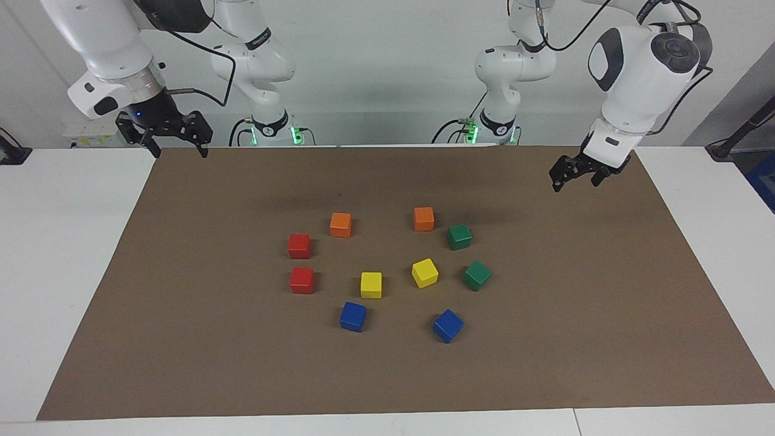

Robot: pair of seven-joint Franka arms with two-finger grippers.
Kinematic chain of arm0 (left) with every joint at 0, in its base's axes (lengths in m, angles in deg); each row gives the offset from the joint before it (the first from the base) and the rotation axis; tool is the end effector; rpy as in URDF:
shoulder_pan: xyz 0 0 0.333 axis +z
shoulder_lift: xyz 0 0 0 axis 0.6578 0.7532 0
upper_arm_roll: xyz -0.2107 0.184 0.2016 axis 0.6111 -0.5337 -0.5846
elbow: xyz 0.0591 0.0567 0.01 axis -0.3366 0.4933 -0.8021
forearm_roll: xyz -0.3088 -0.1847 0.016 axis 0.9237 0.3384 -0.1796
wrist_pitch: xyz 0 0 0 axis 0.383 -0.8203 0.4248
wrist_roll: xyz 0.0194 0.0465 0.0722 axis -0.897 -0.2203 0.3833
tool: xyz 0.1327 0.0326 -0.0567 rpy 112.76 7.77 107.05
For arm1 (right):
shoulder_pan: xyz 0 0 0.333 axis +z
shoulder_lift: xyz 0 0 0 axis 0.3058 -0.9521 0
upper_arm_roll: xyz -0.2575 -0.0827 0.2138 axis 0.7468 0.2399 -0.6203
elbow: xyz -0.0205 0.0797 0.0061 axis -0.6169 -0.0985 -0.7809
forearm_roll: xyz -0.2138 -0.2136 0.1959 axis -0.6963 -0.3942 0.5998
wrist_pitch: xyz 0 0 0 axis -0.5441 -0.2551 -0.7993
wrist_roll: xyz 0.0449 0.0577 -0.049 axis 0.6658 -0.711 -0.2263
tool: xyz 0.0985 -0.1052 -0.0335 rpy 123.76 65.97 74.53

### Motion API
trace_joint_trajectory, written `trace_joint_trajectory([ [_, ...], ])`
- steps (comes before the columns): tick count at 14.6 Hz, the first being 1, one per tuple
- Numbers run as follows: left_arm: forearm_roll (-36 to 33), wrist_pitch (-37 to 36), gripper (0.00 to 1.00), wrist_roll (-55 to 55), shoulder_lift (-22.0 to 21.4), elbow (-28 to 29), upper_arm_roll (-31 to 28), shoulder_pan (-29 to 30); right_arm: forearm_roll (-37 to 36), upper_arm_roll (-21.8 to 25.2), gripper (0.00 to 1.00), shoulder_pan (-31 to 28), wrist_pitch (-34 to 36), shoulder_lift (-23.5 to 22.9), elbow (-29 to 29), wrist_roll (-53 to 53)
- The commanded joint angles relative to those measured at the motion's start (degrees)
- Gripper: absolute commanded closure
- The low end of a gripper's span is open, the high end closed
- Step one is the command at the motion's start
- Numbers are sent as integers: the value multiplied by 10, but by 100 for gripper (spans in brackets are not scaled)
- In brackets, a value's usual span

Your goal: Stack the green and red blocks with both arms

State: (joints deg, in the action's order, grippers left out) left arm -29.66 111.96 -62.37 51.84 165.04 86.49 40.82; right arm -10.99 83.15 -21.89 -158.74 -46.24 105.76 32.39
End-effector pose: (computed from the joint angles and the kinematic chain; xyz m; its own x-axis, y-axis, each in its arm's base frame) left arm 0.5047 -0.0472 0.5360 0.9967 0.0553 -0.0595 0.0540 -0.9983 -0.0236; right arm 0.4793 -0.0245 0.6075 0.9980 -0.0056 -0.0637 -0.0044 -0.9998 0.0177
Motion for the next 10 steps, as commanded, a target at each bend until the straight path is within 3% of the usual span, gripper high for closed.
trace_joint_trajectory([
  [1,7,11,0,-4,-13,14,-5,-2,11,-1,0,-4,-11,11,13,-7],
  [10,7,11,0,-4,-13,14,-5,-2,11,0,0,-8,-10,11,13,-7],
])
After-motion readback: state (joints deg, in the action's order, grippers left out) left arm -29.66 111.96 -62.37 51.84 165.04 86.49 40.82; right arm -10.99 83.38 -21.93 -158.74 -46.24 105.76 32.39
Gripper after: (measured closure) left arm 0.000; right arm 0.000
